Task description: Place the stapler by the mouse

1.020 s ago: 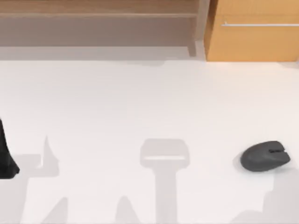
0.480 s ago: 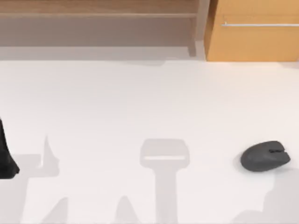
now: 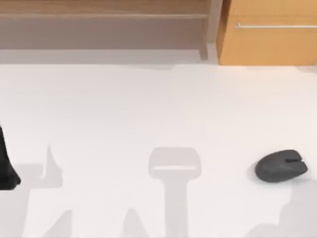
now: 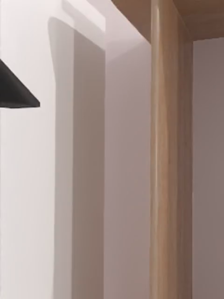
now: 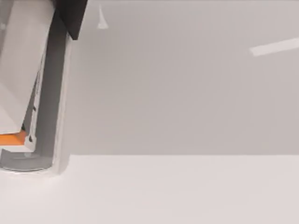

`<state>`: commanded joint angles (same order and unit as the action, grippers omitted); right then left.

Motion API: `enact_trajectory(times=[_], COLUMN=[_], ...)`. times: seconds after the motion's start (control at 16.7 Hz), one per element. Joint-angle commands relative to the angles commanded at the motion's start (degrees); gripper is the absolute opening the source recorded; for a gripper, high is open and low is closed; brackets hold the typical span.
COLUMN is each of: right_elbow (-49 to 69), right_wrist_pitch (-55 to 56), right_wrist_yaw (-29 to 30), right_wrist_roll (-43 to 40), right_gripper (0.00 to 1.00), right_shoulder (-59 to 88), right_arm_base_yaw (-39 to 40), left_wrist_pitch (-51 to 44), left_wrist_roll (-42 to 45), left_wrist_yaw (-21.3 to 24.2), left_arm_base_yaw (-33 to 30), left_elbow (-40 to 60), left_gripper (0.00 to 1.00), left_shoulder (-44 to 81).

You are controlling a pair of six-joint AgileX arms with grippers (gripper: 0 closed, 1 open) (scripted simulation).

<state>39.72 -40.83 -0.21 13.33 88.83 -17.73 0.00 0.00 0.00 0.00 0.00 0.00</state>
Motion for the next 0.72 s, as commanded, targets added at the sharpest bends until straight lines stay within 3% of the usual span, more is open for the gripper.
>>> enact_trajectory(times=[0.72], right_elbow=[1.81], right_wrist_pitch=[-3.25], right_wrist_yaw=[0.01], right_wrist_roll=[0.01], right_gripper=[0.00], right_shoulder=[-1.62], right_arm_base_yaw=[-0.07], left_wrist_pitch=[0.00], left_wrist_roll=[0.00], left_wrist_yaw=[0.00], left_arm_base_yaw=[0.00], left_elbow=[0.00], left_gripper=[1.00], left_shoulder=[0.00])
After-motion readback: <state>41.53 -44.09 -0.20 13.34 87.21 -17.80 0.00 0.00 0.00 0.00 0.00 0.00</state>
